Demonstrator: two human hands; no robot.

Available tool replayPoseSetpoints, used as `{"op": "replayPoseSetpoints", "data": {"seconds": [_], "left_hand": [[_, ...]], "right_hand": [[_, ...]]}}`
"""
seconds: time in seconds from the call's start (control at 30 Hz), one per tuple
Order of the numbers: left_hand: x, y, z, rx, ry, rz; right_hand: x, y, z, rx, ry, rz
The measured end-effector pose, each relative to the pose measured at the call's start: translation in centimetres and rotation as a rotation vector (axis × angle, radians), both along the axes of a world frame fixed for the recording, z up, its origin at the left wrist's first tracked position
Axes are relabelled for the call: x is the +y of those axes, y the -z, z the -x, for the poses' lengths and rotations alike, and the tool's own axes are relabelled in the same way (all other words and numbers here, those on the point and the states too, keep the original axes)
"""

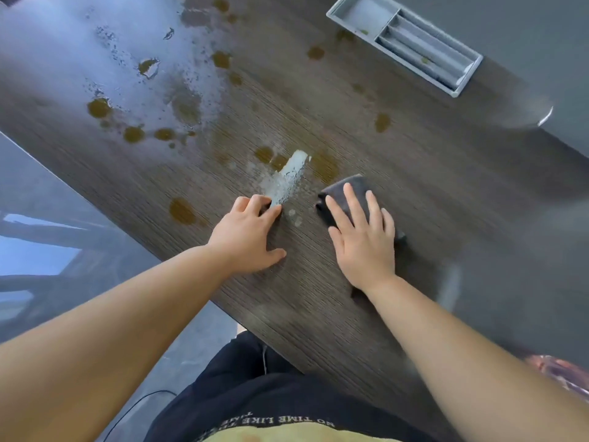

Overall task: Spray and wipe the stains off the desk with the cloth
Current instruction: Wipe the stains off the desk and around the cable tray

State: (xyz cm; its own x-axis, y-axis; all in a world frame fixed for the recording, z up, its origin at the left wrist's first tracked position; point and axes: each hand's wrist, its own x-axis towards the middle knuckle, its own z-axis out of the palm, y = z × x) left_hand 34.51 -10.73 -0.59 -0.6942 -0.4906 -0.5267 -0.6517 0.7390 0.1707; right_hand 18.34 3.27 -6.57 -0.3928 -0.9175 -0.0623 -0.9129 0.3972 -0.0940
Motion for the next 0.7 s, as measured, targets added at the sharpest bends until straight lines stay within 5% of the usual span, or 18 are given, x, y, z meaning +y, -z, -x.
{"op": "replayPoseSetpoints", "data": {"seconds": [0.1,0.27,0.43,0.5,0.7], "left_hand": [[-0.7,-0.2,-0.1,-0.028,0.070,-0.001],[-1.1,0.0,-0.4,-0.033,0.141,0.012],[-1.6,-0.1,-0.7,-0.010,0.179,-0.016],[-2.0,0.0,-0.8,0.000,0.208,-0.036],[-2.9,0.4,-1.0,0.012,0.256,-0.041]], "right_hand": [[1.7,0.1,2.7,0.019,-0.100,-0.038],[-4.9,-0.4,0.9,-0.035,0.466,-0.046],[-1.7,-0.2,-2.9,0.036,-0.048,-0.038],[-0.1,-0.3,-1.0,0.028,-0.102,-0.085],[-8.7,-0.7,-0.4,-0.038,0.578,-0.052]]}}
